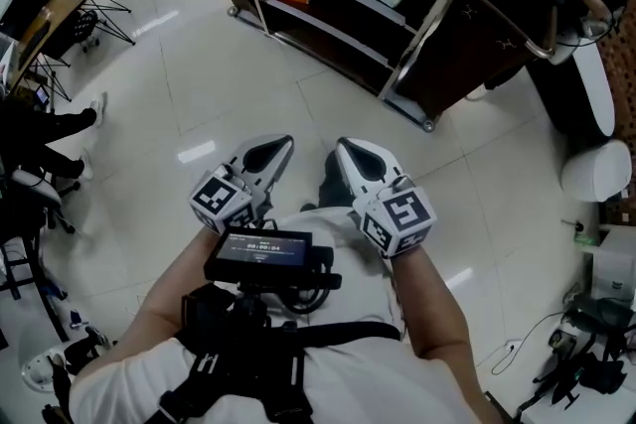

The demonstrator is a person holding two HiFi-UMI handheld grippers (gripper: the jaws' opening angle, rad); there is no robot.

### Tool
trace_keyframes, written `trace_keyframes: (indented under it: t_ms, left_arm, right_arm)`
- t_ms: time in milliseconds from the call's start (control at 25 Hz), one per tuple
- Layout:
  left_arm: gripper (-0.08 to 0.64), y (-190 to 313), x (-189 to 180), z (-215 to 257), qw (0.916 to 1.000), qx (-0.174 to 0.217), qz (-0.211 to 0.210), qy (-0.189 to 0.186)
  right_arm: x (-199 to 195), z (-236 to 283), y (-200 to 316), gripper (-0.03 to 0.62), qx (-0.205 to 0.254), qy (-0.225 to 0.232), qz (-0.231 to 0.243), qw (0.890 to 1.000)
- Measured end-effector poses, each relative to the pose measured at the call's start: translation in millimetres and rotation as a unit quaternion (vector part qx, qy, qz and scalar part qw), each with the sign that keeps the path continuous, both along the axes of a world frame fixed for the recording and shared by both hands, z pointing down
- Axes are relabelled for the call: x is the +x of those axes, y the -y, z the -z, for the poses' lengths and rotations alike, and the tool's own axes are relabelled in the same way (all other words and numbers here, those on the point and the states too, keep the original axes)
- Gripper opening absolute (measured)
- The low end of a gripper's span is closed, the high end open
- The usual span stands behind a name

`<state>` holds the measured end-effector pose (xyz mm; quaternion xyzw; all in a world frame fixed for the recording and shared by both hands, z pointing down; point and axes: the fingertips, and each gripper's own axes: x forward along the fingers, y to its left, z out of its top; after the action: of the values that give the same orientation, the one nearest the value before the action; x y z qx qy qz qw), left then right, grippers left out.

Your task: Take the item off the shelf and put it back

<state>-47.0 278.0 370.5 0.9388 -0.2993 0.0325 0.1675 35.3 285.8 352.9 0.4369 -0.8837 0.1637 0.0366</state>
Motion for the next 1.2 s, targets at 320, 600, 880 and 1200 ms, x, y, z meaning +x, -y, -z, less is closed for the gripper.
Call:
trace_keyframes:
  t_ms: [320, 600, 880, 1200]
  left_arm:
    - [0.006, 54, -26, -9, 0.9991, -0.006, 0.041, 0.01]
    - [0.006, 136, -19, -14, 0.9982, -0.016, 0.055, 0.018]
    - [0.006, 210, 4, -10, 0.9987, -0.02, 0.036, 0.03]
    - [0.006, 253, 51, -12, 0.9979, -0.03, -0.016, 0.055]
  right_arm:
    - [-29, -20, 65, 0.005, -0.013, 0.019, 0.049, 0.999]
    - [-24, -30, 155, 0.005, -0.034, 0.031, 0.068, 0.997]
    - [1, -37, 221, 0.005, -0.049, 0.044, 0.054, 0.996]
    - [39, -40, 266, 0.005, -0.046, 0.056, 0.018, 0.997]
